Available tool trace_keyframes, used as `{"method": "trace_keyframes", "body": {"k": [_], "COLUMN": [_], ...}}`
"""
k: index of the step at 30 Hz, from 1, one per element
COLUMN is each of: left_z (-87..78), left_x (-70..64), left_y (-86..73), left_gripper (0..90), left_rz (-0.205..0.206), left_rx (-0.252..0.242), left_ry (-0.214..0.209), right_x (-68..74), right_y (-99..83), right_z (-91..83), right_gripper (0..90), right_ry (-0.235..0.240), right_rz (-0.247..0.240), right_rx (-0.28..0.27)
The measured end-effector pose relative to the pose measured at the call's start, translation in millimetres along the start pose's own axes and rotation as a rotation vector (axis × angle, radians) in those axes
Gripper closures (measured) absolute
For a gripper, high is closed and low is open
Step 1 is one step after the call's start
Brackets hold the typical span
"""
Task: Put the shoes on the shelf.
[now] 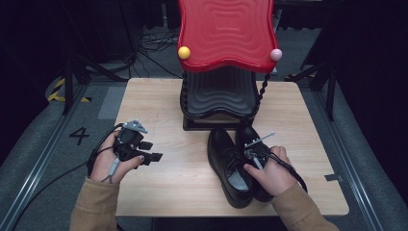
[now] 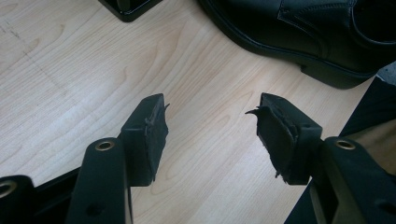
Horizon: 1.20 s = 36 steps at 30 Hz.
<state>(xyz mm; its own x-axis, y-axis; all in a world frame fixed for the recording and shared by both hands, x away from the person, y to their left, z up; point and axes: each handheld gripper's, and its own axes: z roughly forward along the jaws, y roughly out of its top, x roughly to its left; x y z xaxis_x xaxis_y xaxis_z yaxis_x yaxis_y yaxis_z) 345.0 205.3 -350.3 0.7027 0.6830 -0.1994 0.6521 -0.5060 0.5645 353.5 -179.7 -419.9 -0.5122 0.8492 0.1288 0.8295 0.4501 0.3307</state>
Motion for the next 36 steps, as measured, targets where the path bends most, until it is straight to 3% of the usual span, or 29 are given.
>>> {"method": "trace_keyframes", "body": {"k": [8,13,15,17,19,21,31,36], "left_z": [0.2,1.9,1.7,1.3,0.8,0.7,1.4,2.3], "left_x": [-1.2,-1.5,-1.7,-1.6,-1.3,-1.1,-1.7,-2.7], "left_y": [0.6,1.2,1.5,1.5,1.0,0.7,1.4,1.9], "left_gripper": [43.2,43.1,43.1,43.1,43.1,43.1,43.1,43.1], "left_rz": [-0.001,0.000,0.004,0.006,0.001,0.000,0.004,0.005], "left_rx": [0.001,0.007,0.006,0.004,0.002,0.003,0.005,0.005], "left_ry": [0.000,-0.001,-0.001,-0.001,0.001,0.000,0.000,0.000], "right_x": [5.6,7.1,7.1,6.7,4.3,4.7,1.0,4.2], "right_y": [-3.6,-7.5,-6.7,-5.4,-2.0,-0.3,10.3,12.7], "right_z": [5.3,6.1,7.5,7.5,7.4,7.7,8.3,9.0], "right_gripper": [48.2,50.4,52.6,53.8,55.0,55.0,60.4,64.9], "right_ry": [-0.047,-0.070,-0.090,-0.090,-0.084,-0.089,-0.084,-0.102], "right_rz": [-0.009,-0.070,-0.091,-0.070,0.005,0.031,0.102,0.091], "right_rx": [-0.015,-0.027,0.000,0.002,0.010,0.017,0.074,0.087]}}
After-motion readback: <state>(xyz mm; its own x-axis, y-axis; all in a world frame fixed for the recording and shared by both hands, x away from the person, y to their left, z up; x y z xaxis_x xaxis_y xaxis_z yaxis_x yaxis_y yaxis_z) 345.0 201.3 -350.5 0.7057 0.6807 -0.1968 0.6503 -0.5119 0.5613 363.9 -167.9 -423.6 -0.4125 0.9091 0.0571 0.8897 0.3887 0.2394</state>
